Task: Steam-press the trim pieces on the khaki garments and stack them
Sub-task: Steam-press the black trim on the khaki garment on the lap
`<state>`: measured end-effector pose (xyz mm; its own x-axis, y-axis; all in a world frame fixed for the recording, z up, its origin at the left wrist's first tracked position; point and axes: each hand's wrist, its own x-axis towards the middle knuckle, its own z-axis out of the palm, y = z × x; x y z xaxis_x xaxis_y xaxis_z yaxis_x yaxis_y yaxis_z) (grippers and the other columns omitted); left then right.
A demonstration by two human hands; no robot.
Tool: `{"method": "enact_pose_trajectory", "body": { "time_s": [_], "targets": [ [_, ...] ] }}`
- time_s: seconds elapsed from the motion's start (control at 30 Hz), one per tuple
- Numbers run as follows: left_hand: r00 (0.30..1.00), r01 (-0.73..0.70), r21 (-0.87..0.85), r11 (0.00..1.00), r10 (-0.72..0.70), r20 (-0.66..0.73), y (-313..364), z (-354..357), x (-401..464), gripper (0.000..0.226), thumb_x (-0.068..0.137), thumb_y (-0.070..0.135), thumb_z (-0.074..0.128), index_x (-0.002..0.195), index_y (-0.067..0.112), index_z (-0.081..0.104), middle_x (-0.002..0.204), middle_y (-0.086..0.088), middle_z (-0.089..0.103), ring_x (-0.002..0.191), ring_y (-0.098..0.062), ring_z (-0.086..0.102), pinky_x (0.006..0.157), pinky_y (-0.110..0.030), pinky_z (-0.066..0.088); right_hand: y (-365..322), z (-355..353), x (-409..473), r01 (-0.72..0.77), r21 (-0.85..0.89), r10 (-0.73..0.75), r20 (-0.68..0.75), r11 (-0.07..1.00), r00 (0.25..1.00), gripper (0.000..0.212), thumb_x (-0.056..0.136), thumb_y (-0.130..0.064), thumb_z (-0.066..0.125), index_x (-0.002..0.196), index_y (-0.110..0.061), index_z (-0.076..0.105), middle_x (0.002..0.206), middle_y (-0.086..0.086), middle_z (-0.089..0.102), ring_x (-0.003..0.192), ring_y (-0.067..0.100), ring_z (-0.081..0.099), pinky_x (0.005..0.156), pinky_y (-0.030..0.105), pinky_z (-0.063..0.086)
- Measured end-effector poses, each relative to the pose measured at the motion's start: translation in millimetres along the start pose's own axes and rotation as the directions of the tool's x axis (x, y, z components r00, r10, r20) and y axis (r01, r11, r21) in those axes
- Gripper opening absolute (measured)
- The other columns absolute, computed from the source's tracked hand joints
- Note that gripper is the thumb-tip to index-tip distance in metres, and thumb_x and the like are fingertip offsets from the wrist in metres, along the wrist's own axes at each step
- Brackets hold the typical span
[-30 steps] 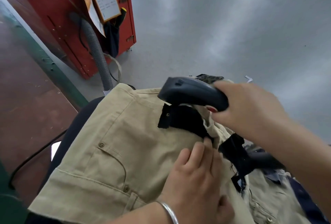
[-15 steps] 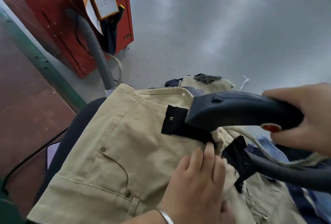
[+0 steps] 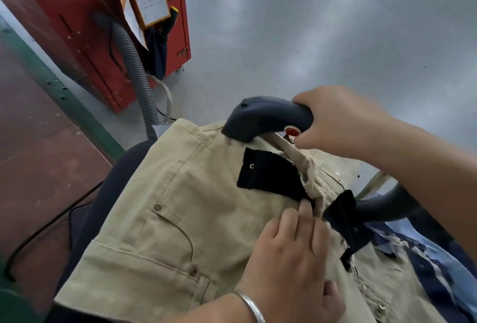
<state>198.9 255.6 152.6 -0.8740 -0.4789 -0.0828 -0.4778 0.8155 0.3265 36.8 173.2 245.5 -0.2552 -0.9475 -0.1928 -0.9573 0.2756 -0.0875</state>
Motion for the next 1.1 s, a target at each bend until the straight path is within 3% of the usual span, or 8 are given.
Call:
{"method": "enact_pose_trajectory", "body": {
  "time_s": [0.17, 0.3, 0.43, 0.57, 0.73, 0.87, 0.97, 1.1],
  "targets": [
    [1.000, 0.015, 0.029, 0.999, -0.015, 0.006, -1, -2, -1, 0.077, 0.052, 0.058, 0.054, 0.114, 0.013, 0.066, 0.124, -0.011, 0.062, 0.086, -0.021, 0.059, 0.069, -0.024, 0.046, 37, -26, -18, -0.044, 0.249, 0.078, -0.127, 0.967, 0.989, 0.017, 0.068, -0.024, 0.073, 0.081, -0.024, 0.063, 0.051, -0.010, 0.061, 0.043, 0.003, 0.059, 0.023, 0.014, 0.030],
    [1.000, 0.006, -0.010, 1.000, -0.006, 0.003, -1, -1, -2, 0.074, 0.050, 0.056, 0.055, 0.110, 0.013, 0.067, 0.125, -0.012, 0.061, 0.085, -0.022, 0.059, 0.068, -0.026, 0.046, 84, -51, -50, -0.155, 0.474, 0.234, -0.112, 0.867, 0.966, 0.041, 0.053, -0.042, 0.070, 0.094, -0.037, 0.065, 0.051, 0.008, 0.064, 0.031, 0.025, 0.058, 0.028, 0.044, 0.046],
    [1.000, -0.006, -0.006, 1.000, 0.006, -0.021, -1, 2, -1, 0.072, 0.051, 0.056, 0.056, 0.108, 0.011, 0.067, 0.125, -0.012, 0.061, 0.083, -0.023, 0.058, 0.065, -0.028, 0.044, 133, -41, -95, -0.236, 0.334, 0.265, -0.044, 0.913, 0.963, 0.056, 0.056, -0.049, 0.073, 0.111, -0.042, 0.065, 0.057, 0.007, 0.068, 0.038, 0.026, 0.063, 0.040, 0.045, 0.054],
    [0.999, -0.012, -0.005, 1.000, 0.012, -0.051, 0, 4, 0, 0.071, 0.053, 0.054, 0.058, 0.108, 0.009, 0.067, 0.124, -0.011, 0.061, 0.081, -0.023, 0.055, 0.064, -0.028, 0.043, 94, -14, -120, -0.180, 0.186, 0.181, 0.013, 0.966, 0.983, 0.029, 0.053, -0.048, 0.065, 0.082, -0.049, 0.059, 0.059, -0.011, 0.064, 0.050, 0.007, 0.060, 0.046, 0.032, 0.052],
    [0.996, -0.033, 0.010, 0.999, 0.033, -0.084, -2, 6, 0, 0.066, 0.057, 0.050, 0.057, 0.105, 0.007, 0.068, 0.120, -0.016, 0.063, 0.081, -0.026, 0.058, 0.063, -0.029, 0.045, 44, 9, -108, -0.179, 0.118, 0.173, 0.060, 0.977, 0.983, 0.030, 0.053, -0.055, 0.052, 0.081, -0.045, 0.053, 0.068, -0.028, 0.059, 0.043, 0.006, 0.052, 0.044, 0.035, 0.048],
    [0.998, -0.012, -0.004, 1.000, 0.011, -0.060, -3, 4, 1, 0.068, 0.055, 0.051, 0.056, 0.106, 0.008, 0.068, 0.119, -0.015, 0.064, 0.083, -0.026, 0.059, 0.065, -0.028, 0.048, 30, 24, -72, -0.170, 0.140, 0.179, -0.051, 0.975, 0.983, 0.019, 0.069, -0.037, 0.070, 0.081, -0.034, 0.056, 0.058, -0.006, 0.057, 0.053, 0.009, 0.053, 0.048, 0.029, 0.038],
    [0.999, 0.001, -0.017, 1.000, -0.001, -0.043, 0, 3, 0, 0.070, 0.054, 0.051, 0.059, 0.108, 0.008, 0.067, 0.122, -0.015, 0.062, 0.083, -0.026, 0.058, 0.066, -0.030, 0.048, 23, 21, -44, -0.175, 0.190, 0.204, -0.145, 0.966, 0.968, 0.016, 0.077, -0.033, 0.071, 0.079, -0.030, 0.055, 0.059, -0.009, 0.053, 0.054, 0.005, 0.049, 0.048, 0.024, 0.028],
    [0.999, 0.016, -0.026, 1.000, -0.018, -0.044, -4, 0, 0, 0.068, 0.056, 0.051, 0.057, 0.109, 0.008, 0.067, 0.125, -0.014, 0.061, 0.083, -0.026, 0.058, 0.065, -0.031, 0.047, 38, -10, -46, -0.173, 0.309, 0.231, -0.162, 0.935, 0.959, 0.025, 0.067, -0.041, 0.067, 0.089, -0.031, 0.062, 0.055, -0.006, 0.062, 0.043, 0.009, 0.057, 0.034, 0.026, 0.038]
  ]
}}
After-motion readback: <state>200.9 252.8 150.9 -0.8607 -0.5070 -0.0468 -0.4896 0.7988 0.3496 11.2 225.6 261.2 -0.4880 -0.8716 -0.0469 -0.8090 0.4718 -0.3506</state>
